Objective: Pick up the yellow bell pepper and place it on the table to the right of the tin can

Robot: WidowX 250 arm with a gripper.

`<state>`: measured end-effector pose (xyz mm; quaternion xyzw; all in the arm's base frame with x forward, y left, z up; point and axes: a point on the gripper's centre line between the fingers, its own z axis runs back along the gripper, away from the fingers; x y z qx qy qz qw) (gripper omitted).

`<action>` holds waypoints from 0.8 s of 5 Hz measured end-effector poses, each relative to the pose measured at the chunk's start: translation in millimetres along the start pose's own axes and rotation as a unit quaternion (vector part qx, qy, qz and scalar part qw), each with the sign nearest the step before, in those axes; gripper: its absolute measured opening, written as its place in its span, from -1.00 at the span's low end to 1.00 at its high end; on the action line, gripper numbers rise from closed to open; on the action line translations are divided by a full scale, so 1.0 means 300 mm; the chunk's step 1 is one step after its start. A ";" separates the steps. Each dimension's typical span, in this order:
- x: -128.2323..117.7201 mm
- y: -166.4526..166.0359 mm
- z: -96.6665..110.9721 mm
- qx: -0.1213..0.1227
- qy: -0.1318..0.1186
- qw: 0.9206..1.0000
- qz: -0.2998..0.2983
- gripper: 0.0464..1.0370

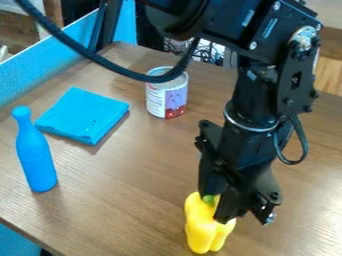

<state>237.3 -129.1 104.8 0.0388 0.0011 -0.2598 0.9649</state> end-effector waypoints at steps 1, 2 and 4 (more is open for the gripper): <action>0.001 0.003 0.004 0.003 0.012 1.000 -0.014 -0.63; -0.003 0.002 0.009 0.005 0.024 1.000 -0.017 -0.84; 0.080 -0.002 0.124 -0.009 -0.016 0.999 -0.034 -0.90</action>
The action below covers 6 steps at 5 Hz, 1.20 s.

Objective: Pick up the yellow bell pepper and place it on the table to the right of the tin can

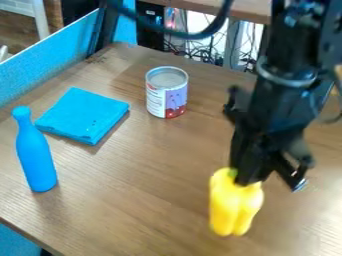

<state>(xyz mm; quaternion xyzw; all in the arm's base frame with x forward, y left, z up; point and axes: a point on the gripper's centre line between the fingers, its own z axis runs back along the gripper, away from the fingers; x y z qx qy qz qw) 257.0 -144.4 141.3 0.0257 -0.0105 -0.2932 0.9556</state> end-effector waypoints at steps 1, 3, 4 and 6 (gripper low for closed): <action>0.068 0.031 0.024 -0.004 -0.005 1.000 0.006 -0.90; 0.198 0.172 0.030 0.007 0.001 0.999 0.043 -0.90; 0.286 0.261 -0.014 0.006 0.010 0.997 0.072 -0.90; 0.356 0.417 -0.038 0.008 0.014 0.992 0.122 -0.90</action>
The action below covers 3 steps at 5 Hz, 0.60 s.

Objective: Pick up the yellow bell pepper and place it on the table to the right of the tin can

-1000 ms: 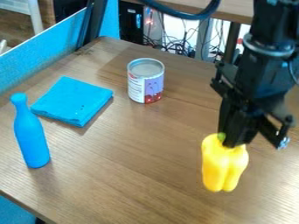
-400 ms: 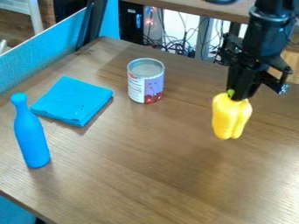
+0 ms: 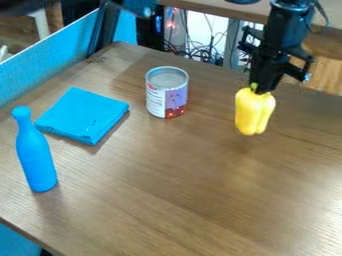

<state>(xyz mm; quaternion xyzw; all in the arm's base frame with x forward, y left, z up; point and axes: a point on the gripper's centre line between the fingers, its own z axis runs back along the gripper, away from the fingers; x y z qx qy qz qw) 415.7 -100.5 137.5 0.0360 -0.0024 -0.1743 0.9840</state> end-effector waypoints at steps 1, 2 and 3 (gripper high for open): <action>0.034 0.039 -0.020 0.003 0.007 1.000 0.013 -0.90; 0.051 0.098 -0.036 0.003 0.010 0.999 0.033 -0.90; 0.049 0.154 -0.043 0.007 0.008 0.999 0.032 -0.90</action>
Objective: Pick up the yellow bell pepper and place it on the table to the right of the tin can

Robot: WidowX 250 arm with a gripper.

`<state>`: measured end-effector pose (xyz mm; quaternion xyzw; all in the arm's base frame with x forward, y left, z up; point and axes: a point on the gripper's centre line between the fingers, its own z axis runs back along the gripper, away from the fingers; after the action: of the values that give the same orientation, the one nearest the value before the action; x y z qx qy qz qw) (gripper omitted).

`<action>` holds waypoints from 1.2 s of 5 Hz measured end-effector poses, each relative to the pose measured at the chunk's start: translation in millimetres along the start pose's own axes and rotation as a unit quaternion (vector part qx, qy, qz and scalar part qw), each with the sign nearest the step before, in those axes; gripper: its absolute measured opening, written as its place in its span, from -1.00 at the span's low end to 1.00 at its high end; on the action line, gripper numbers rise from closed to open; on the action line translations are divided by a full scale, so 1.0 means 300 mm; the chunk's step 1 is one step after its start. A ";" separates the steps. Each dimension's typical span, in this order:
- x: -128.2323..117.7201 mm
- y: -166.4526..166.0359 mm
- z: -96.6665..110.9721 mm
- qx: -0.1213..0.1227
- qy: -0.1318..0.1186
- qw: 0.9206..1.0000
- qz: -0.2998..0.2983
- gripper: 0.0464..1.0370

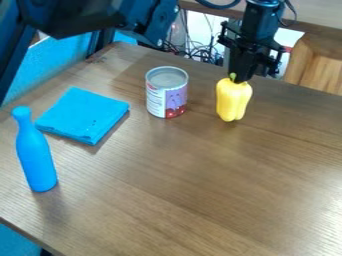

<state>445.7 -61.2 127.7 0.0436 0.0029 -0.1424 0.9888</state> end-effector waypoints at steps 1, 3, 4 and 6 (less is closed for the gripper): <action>0.001 0.022 -0.026 0.001 -0.002 1.000 -0.014 -0.84; -0.038 0.033 -0.045 0.008 -0.008 0.999 -0.035 0.12; -0.064 0.034 -0.045 0.012 -0.003 0.999 -0.035 0.74; -0.095 0.047 0.075 0.028 -0.039 0.999 -0.008 0.95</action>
<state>422.2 -41.8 151.8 0.0652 -0.0396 -0.1518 0.9855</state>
